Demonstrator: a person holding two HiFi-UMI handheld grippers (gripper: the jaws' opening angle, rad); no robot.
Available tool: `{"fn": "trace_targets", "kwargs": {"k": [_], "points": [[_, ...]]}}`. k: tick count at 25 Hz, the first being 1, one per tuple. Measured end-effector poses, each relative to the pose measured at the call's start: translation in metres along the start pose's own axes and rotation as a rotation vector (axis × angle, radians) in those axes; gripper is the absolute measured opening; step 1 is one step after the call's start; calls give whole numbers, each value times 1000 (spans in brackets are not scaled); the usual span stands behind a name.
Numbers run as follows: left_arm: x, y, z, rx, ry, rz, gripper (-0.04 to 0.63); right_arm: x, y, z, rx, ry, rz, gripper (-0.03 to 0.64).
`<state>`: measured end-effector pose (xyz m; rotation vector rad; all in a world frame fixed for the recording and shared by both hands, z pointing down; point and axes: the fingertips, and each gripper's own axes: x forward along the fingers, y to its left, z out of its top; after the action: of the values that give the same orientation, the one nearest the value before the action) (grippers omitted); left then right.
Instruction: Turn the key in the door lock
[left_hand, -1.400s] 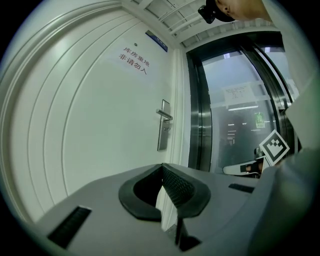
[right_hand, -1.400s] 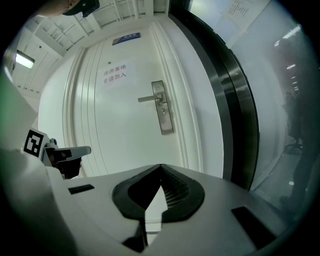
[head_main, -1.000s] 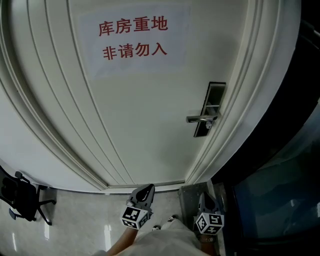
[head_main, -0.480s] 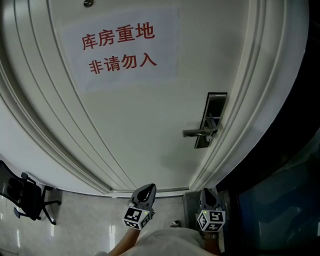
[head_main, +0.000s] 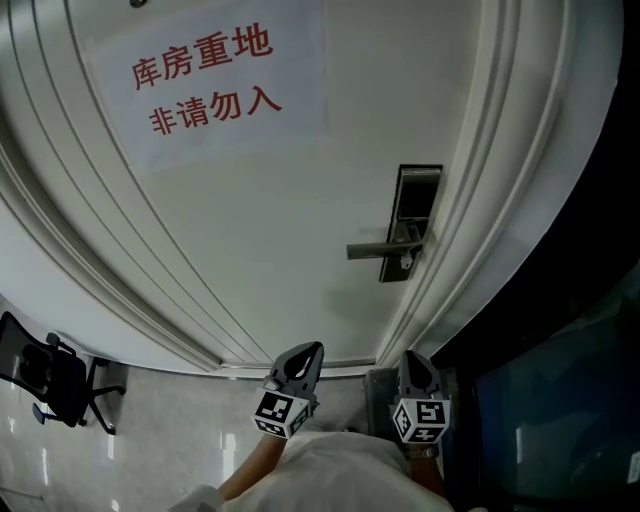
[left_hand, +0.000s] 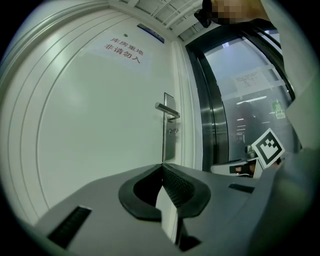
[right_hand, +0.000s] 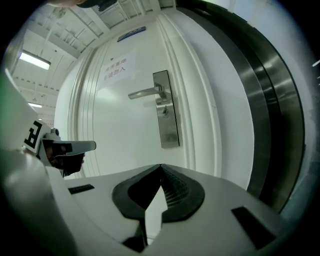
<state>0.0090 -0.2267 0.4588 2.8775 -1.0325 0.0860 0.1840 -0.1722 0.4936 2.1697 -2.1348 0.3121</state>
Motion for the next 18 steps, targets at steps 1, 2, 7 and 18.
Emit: {"fn": "trace_targets", "kwargs": {"k": [1,2,7,18], "points": [[5,-1,7,10,-20,-7,6,2,2,5,-31,-8,14,2],[9,-3,13,20,-40,-15,6,4,4,9,-65,-13,31,2],[30,-12,33,57,-83,-68,6,25,-1,32,-194,4,80,2],[38,-11,53,70,-110,-93,6,72,-4,109,-981,56,-45,6]]}}
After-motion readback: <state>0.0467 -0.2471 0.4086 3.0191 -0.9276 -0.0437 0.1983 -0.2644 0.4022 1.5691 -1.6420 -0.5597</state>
